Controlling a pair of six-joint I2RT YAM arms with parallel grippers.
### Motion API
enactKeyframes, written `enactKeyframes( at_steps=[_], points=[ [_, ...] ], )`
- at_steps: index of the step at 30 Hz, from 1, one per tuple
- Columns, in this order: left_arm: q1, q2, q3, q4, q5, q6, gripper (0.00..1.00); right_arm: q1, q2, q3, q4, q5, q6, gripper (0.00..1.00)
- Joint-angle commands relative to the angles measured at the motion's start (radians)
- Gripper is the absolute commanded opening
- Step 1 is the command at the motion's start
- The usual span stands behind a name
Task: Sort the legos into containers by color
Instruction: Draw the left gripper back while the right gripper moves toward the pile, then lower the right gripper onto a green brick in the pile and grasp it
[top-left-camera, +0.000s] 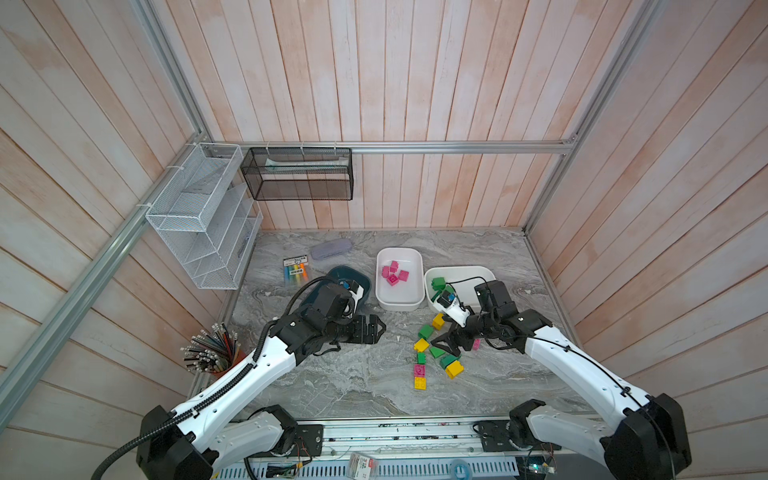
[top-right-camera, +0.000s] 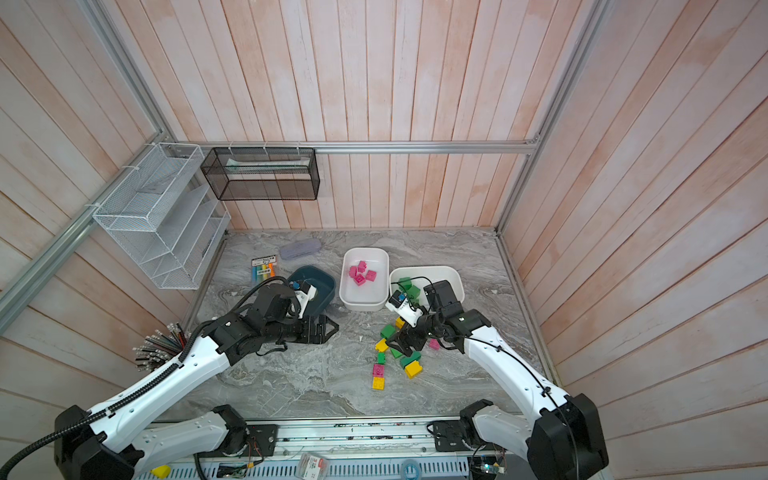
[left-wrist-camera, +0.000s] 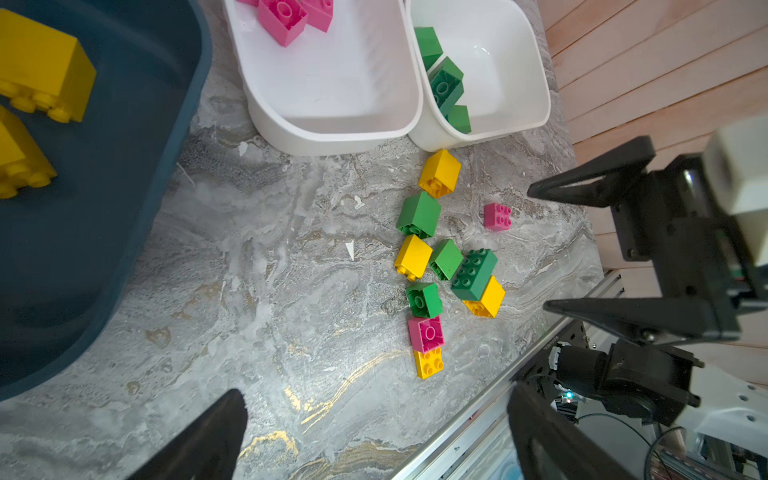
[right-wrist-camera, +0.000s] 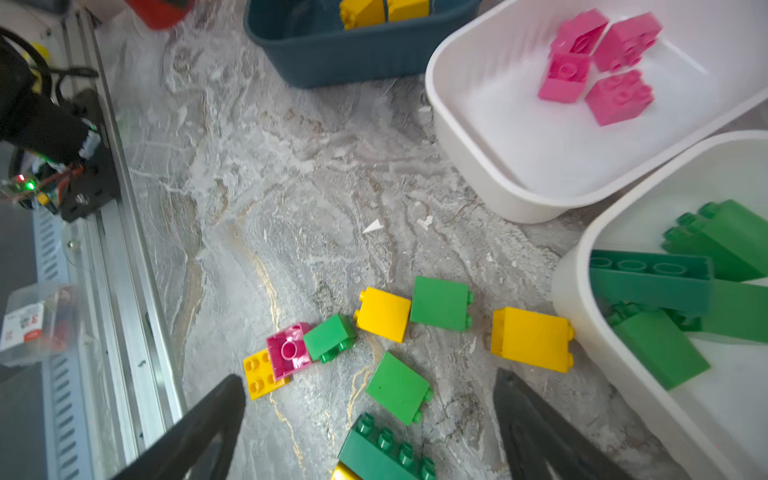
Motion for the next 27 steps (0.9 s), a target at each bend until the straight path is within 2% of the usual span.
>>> enactKeyframes(
  at_steps=[1, 7, 18, 24, 27],
  points=[
    [0.037, -0.042, -0.021, -0.003, 0.041, 0.03, 1.0, 0.018, 0.023, -0.016, 0.046, 0.124, -0.163, 0.92],
    [0.069, -0.075, -0.061, -0.008, 0.046, 0.051, 1.0, 0.032, 0.157, 0.029, 0.036, 0.282, -0.36, 0.88],
    [0.103, -0.123, -0.135, 0.01, 0.043, 0.061, 1.0, 0.124, 0.349, 0.076, 0.192, 0.418, -0.456, 0.84],
    [0.107, -0.146, -0.158, 0.001, 0.042, 0.064, 1.0, 0.148, 0.426, 0.112, 0.196, 0.416, -0.491, 0.83],
    [0.108, -0.163, -0.171, -0.005, 0.034, 0.061, 1.0, 0.15, 0.45, 0.122, 0.206, 0.421, -0.502, 0.79]
  ],
)
